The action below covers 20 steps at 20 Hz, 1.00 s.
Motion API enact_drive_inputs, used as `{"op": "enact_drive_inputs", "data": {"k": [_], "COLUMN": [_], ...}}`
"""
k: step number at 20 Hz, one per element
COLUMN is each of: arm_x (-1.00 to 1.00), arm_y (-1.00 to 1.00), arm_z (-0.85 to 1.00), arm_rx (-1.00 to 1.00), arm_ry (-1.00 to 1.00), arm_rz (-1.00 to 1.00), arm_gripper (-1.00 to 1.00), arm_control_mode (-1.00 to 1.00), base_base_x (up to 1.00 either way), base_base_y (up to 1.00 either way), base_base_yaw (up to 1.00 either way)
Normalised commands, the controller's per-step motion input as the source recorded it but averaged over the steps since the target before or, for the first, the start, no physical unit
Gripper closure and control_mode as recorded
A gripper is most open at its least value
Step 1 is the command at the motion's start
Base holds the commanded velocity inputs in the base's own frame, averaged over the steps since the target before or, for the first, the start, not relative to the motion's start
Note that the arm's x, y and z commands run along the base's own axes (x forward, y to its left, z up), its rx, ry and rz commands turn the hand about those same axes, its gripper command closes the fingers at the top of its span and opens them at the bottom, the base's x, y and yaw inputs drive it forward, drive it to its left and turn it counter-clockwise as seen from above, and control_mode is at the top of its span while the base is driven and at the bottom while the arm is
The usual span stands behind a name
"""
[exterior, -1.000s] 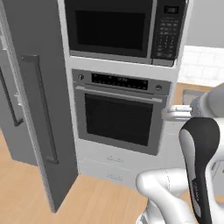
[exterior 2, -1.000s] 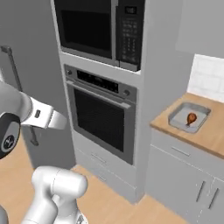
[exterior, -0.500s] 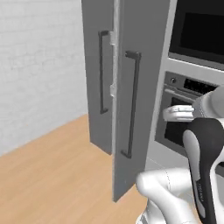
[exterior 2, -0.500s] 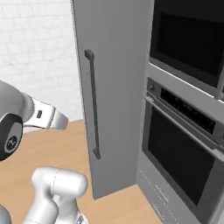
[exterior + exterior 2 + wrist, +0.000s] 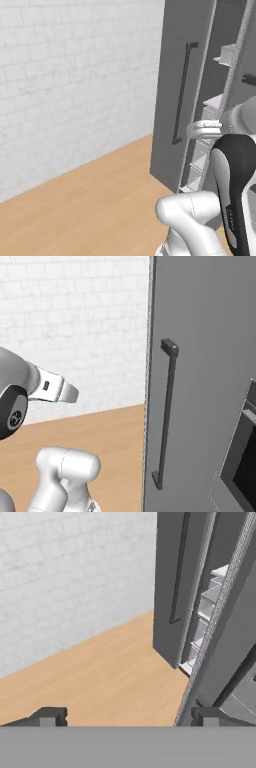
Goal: Place one bell pepper and one chicken drumstick in each tupperware on the nearby counter, to pack two identical lunches.
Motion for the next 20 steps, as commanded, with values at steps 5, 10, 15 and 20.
{"op": "enact_drive_inputs", "data": {"k": [5, 10, 15, 20], "arm_x": [0.00, 0.00, 0.00, 0.00], "arm_y": [0.00, 0.00, 0.00, 0.00], "arm_z": [0.00, 0.00, 0.00, 0.00], "arm_rx": [0.00, 0.00, 0.00, 0.00], "arm_ry": [0.00, 0.00, 0.00, 0.00], "arm_rz": [0.00, 0.00, 0.00, 0.00], "arm_gripper": [-1.00, -1.00, -1.00, -1.00], "arm_control_mode": [1.00, 1.00, 1.00, 1.00], "base_base_x": [0.88, 0.89, 0.85, 0.55], "base_base_y": [1.00, 1.00, 0.81, 0.38], "base_base_yaw": [-0.38, -0.58, -0.67, -0.80]}}
